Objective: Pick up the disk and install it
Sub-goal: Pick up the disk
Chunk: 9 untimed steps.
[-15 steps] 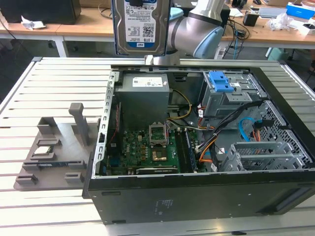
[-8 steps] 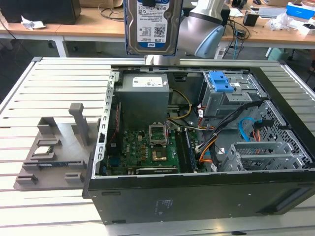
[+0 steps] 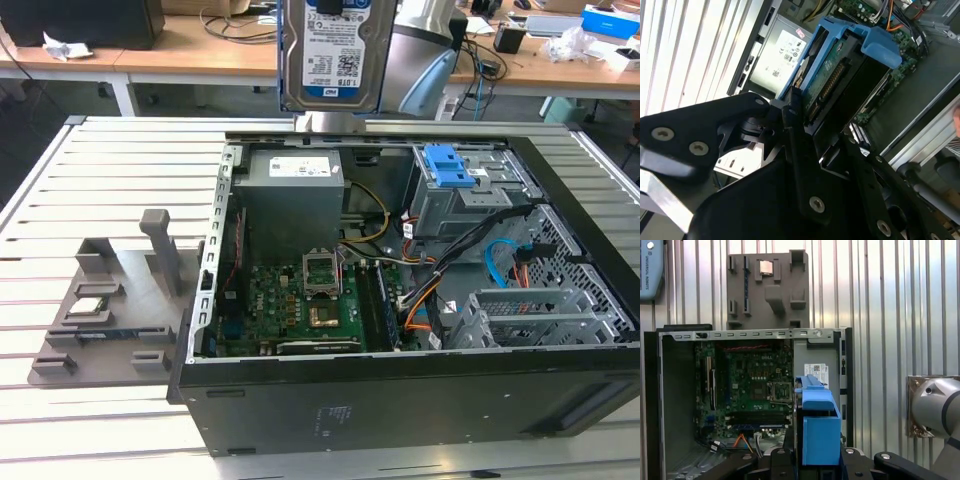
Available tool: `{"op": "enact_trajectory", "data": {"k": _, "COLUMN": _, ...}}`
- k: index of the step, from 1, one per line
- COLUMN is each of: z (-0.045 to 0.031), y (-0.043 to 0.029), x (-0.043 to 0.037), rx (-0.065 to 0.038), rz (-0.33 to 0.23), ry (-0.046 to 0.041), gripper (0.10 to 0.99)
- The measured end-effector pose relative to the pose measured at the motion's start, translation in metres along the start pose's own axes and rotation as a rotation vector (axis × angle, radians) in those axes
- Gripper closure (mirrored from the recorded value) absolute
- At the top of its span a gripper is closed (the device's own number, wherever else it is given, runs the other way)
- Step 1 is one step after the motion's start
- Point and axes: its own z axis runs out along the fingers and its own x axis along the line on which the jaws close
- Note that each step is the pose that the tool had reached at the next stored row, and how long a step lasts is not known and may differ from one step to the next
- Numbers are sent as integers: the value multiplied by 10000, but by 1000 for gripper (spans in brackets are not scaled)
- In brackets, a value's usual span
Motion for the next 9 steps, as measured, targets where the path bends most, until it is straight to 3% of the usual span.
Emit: {"op": "enact_trajectory", "data": {"k": 9, "z": 17, "y": -20, "x": -1, "rx": -1, "rz": 1, "ry": 1, "gripper": 725}}
